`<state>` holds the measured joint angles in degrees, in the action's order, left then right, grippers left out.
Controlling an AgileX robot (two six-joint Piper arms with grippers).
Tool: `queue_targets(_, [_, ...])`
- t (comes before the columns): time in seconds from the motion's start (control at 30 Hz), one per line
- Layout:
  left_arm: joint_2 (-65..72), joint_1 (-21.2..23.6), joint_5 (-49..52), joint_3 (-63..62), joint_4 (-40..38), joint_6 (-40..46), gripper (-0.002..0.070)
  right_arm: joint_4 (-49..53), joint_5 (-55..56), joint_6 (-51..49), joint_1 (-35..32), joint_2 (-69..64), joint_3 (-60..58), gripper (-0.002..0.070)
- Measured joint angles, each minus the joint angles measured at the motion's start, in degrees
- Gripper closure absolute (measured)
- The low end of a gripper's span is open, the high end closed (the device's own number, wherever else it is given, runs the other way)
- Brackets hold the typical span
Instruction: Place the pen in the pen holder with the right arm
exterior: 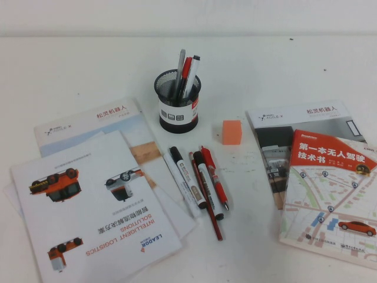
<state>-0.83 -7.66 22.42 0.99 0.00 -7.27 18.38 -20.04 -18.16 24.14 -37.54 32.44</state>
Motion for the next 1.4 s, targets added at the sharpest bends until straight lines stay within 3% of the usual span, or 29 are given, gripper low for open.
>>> queue_targets(0.23, [0.00,0.00,0.00,0.00,0.00,0.00,0.0678,-1.26,13.58,0.11,-14.04,13.55,-16.83,0.0695])
queue_targets(0.47, [0.00,0.00,0.00,0.00,0.00,0.00,0.0678,-4.84,23.80,0.11,-23.68,26.34,-31.61,0.0695])
queue_targets(0.73, [0.00,0.00,0.00,0.00,0.00,0.00,0.0678,-7.49,22.43,0.55,-24.51,29.65,-33.85,0.0695])
queue_targets(0.9, [0.00,0.00,0.00,0.00,0.00,0.00,0.0678,-19.00,14.10,14.06,-23.98,34.40,-33.85,0.0695])
queue_targets(1.03, [0.00,0.00,0.00,0.00,0.00,0.00,0.0678,-25.61,5.48,19.18,-23.98,37.80,-33.85,0.0695])
queue_targets(1.4, [0.00,0.00,0.00,0.00,0.00,0.00,0.0677,-26.57,0.62,18.50,-23.98,38.01,-33.95,0.0695])
